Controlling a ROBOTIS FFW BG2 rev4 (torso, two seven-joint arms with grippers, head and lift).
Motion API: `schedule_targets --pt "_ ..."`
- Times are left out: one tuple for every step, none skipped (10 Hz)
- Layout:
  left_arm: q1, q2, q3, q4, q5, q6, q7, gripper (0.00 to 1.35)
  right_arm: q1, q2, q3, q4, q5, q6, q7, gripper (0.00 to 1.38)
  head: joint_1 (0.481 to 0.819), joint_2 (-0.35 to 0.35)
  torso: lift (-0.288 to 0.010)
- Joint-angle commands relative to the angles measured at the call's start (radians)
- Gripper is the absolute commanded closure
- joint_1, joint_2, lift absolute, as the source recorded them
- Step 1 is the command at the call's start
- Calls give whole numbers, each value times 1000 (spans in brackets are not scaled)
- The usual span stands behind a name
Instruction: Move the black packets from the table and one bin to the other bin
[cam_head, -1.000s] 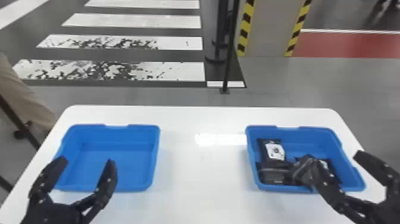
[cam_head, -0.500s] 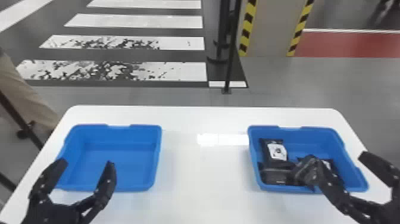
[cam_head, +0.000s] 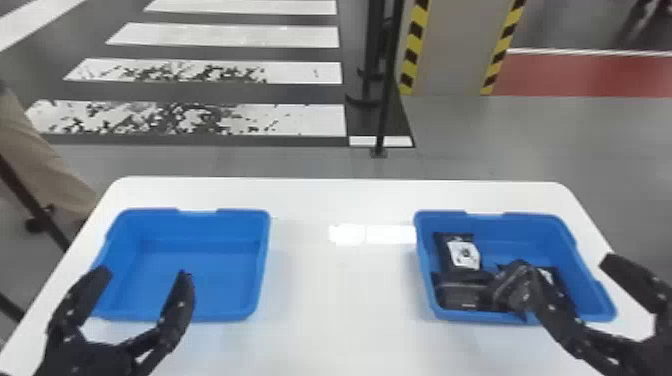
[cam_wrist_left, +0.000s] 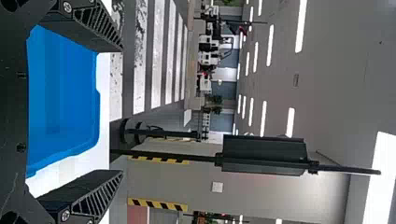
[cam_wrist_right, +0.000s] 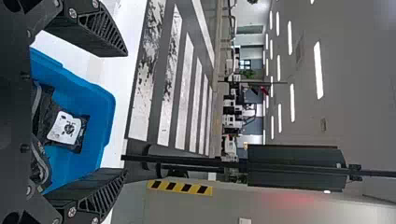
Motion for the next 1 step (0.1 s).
schedule_targets --pt "0 -3 0 0 0 -2 0 101 0 0 0 -2 2 0 0 144 695 -26 -110"
